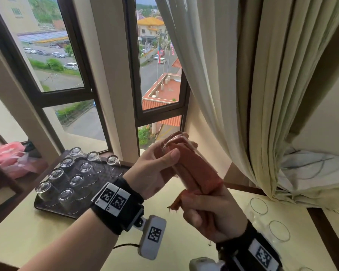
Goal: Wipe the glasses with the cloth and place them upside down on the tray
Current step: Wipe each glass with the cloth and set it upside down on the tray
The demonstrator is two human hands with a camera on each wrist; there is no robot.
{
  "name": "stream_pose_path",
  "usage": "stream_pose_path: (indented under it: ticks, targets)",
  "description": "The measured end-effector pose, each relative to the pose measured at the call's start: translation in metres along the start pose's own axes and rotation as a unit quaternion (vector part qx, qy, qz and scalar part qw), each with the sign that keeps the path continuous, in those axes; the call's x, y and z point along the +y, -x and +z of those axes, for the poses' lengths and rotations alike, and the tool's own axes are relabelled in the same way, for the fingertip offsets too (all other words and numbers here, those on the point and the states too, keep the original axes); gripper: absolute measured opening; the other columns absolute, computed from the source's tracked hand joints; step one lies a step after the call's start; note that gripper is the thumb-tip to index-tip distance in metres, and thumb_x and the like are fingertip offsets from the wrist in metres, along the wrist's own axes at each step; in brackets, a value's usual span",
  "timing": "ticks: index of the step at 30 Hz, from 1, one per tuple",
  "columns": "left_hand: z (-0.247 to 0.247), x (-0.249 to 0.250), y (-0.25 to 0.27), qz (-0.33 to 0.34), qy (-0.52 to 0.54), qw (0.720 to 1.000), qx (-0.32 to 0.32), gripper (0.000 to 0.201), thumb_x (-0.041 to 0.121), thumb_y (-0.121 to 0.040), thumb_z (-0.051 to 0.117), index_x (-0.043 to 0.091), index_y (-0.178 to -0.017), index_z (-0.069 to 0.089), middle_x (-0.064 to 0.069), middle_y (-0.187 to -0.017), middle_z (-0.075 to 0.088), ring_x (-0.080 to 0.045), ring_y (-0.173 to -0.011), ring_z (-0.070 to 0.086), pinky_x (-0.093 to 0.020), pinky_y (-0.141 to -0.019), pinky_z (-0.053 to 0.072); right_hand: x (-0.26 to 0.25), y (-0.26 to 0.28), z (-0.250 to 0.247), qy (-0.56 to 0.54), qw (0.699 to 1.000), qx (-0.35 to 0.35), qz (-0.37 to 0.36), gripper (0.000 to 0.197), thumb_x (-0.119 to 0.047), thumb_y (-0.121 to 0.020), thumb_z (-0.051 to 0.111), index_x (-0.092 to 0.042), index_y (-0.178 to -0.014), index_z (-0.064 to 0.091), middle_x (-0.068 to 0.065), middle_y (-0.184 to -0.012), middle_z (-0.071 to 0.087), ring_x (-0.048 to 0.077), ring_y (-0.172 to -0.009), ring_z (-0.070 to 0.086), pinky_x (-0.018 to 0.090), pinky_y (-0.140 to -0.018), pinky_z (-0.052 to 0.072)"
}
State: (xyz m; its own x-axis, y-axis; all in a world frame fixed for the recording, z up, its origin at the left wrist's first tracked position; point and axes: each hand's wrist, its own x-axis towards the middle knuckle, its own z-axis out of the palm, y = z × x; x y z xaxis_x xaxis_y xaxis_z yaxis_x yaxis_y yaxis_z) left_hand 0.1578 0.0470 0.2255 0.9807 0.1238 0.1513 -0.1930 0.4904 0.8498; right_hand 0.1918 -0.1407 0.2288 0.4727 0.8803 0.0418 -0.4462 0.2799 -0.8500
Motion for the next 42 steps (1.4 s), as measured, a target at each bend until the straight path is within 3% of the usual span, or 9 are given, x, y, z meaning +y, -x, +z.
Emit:
stream_pose_path:
  ticks: [4,9,14,17,21,30,34,39,42]
  targets:
    - [0.005,0.003,-0.008,0.022,-0.028,0.999,0.033,0.080,0.037,-0.072,0.097,0.002,-0.135,0.062,-0.018,-0.121,0.072,-0.029,-0.109,0.073,-0.041,-0.092,0.062,-0.004,-0.001,-0.007,0.199,0.975,0.066,-0.072,0.059,0.007,-0.097,0.063,-0.029,-0.144,0.063,0.016,-0.075,0.073,0.011,-0.033,0.048,0.021,-0.038,0.043]
    - [0.014,-0.003,-0.008,0.008,-0.082,0.993,0.089,0.053,0.040,-0.070,0.085,0.008,-0.110,0.071,-0.009,-0.095,0.076,-0.021,-0.093,0.075,-0.031,-0.081,0.063,0.003,-0.010,-0.029,0.754,0.633,0.145,-0.093,0.023,-0.037,-0.099,0.059,-0.022,-0.085,0.071,-0.007,-0.060,0.059,0.003,-0.046,0.043,0.018,-0.056,0.039]
    - [0.009,-0.011,-0.003,0.006,-0.032,0.996,0.086,0.082,0.046,-0.071,0.098,-0.004,-0.128,0.066,-0.025,-0.120,0.070,-0.034,-0.106,0.071,-0.046,-0.095,0.063,-0.006,-0.005,-0.013,0.349,0.935,0.059,0.033,0.023,-0.017,-0.089,0.078,-0.017,-0.111,0.072,0.010,-0.064,0.072,0.018,-0.041,0.058,0.028,-0.046,0.049]
    - [0.003,-0.015,0.005,0.008,0.023,0.998,0.056,0.069,0.038,-0.079,0.094,0.004,-0.133,0.069,-0.022,-0.127,0.071,-0.033,-0.113,0.070,-0.044,-0.098,0.061,-0.009,-0.001,-0.012,0.020,0.999,-0.024,0.044,0.046,-0.002,-0.082,0.071,-0.003,-0.128,0.068,0.011,-0.059,0.067,0.016,-0.041,0.058,0.025,-0.045,0.044]
    - [0.001,-0.009,0.005,0.047,-0.001,0.996,0.077,0.077,0.038,-0.075,0.097,0.004,-0.135,0.063,-0.017,-0.126,0.069,-0.033,-0.115,0.066,-0.045,-0.099,0.058,-0.004,-0.004,-0.008,-0.224,0.972,-0.071,-0.005,0.042,0.008,-0.100,0.046,-0.006,-0.136,0.061,0.002,-0.089,0.080,0.002,-0.044,0.061,0.013,-0.039,0.038]
    - [-0.042,0.016,0.050,0.091,-0.208,0.935,0.273,0.072,0.037,-0.076,0.094,0.003,-0.133,0.064,-0.015,-0.115,0.074,-0.033,-0.105,0.072,-0.055,-0.097,0.058,0.003,0.004,-0.027,0.327,0.925,0.182,-0.063,0.026,-0.017,-0.097,0.075,-0.041,-0.097,0.084,0.000,-0.090,0.080,0.019,-0.057,0.069,0.034,-0.043,0.052]
    - [-0.063,0.015,0.081,0.090,-0.299,0.878,0.362,0.055,0.029,-0.074,0.086,0.025,-0.126,0.068,0.002,-0.113,0.081,-0.013,-0.102,0.077,-0.020,-0.083,0.060,0.026,-0.004,-0.043,0.523,0.810,0.142,-0.226,0.032,-0.012,-0.098,0.066,-0.041,-0.104,0.080,-0.033,-0.140,0.058,0.012,-0.144,0.049,0.064,-0.090,0.058]
    - [-0.110,0.000,0.101,0.017,-0.413,0.825,0.386,0.053,0.040,-0.071,0.090,0.039,-0.116,0.064,0.011,-0.101,0.079,0.000,-0.093,0.076,-0.011,-0.075,0.056,0.051,-0.024,-0.052,0.658,0.684,0.170,-0.266,0.024,-0.041,-0.100,0.057,-0.052,-0.113,0.073,0.006,-0.164,0.044,0.035,-0.162,0.013,0.065,-0.128,0.006]
    - [-0.152,-0.015,0.099,-0.030,-0.470,0.789,0.394,0.062,0.045,-0.070,0.097,0.031,-0.122,0.066,0.012,-0.107,0.074,-0.005,-0.093,0.074,-0.019,-0.081,0.056,0.065,-0.041,-0.046,0.631,0.722,0.094,-0.268,0.022,-0.038,-0.102,0.058,-0.036,-0.110,0.079,-0.001,-0.146,0.063,0.020,-0.149,0.046,0.050,-0.126,0.027]
